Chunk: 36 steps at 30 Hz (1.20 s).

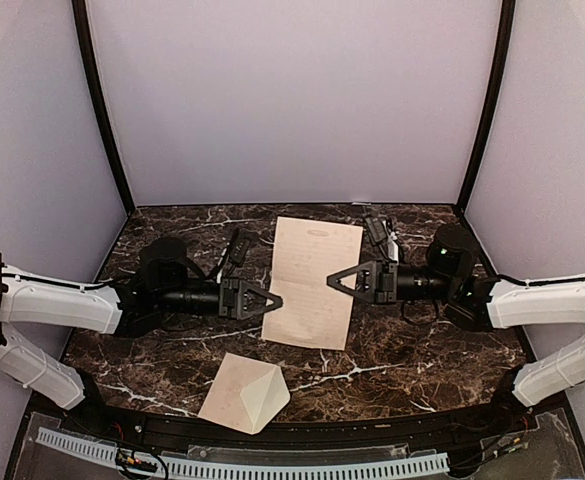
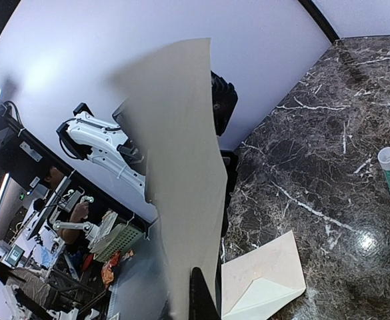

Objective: Place the letter into the envelope and seal it
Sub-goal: Fold the letter.

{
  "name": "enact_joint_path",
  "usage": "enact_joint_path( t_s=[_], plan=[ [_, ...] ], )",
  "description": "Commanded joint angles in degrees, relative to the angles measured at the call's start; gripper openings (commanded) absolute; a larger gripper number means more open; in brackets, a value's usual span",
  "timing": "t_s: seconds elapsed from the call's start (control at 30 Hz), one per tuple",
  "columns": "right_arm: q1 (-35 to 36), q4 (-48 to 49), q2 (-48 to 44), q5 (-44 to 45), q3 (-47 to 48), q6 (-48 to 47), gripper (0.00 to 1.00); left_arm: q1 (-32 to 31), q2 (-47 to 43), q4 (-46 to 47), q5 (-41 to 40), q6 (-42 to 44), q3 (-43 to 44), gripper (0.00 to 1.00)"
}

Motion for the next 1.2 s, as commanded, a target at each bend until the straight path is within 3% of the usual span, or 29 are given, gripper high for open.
enact_joint_path(
  t_s=[0.0, 0.23, 0.3, 0.43, 0.5, 0.57, 0.83, 1.17],
  plan=[
    [0.4, -1.2, -2.1, 1.6, 0.5, -2.4, 0.00, -0.2, -1.6, -2.7, -2.7, 1.4, -0.1, 0.01],
    [0.4, -8.4, -4.8, 4.8, 1.8, -5.4, 0.00, -0.2, -3.6, -6.0, -4.7, 3.8, 0.4, 0.00],
    [0.4, -10.7, -6.4, 6.1, 2.3, -6.2, 0.14, -0.2, -4.3, -8.0, -5.0, 5.6, 0.9, 0.00],
    [0.0, -16.9, -11.3, 10.5, 3.5, -8.7, 0.54, -0.2, -6.0, -16.6, -5.4, 12.1, 3.3, 0.00],
    [-0.6, -19.0, -14.8, 12.4, 3.4, -9.8, 0.69, -0.2, -6.9, -22.0, -5.1, 17.0, 5.5, 0.00],
    [-1.4, -19.9, -18.3, 13.8, 3.1, -10.5, 0.76, -0.2, -8.0, -27.7, -4.8, 22.7, 8.0, 0.00],
    [-4.2, -27.8, -27.8, 19.5, 5.8, -14.4, 0.92, -0.2, -12.2, -42.7, -5.0, 43.6, 14.9, 0.00],
    [-5.3, -39.5, -21.4, 21.4, 15.6, -19.9, 0.96, -0.4, -12.4, -49.0, -5.5, 53.6, 17.6, 0.00]
  ],
)
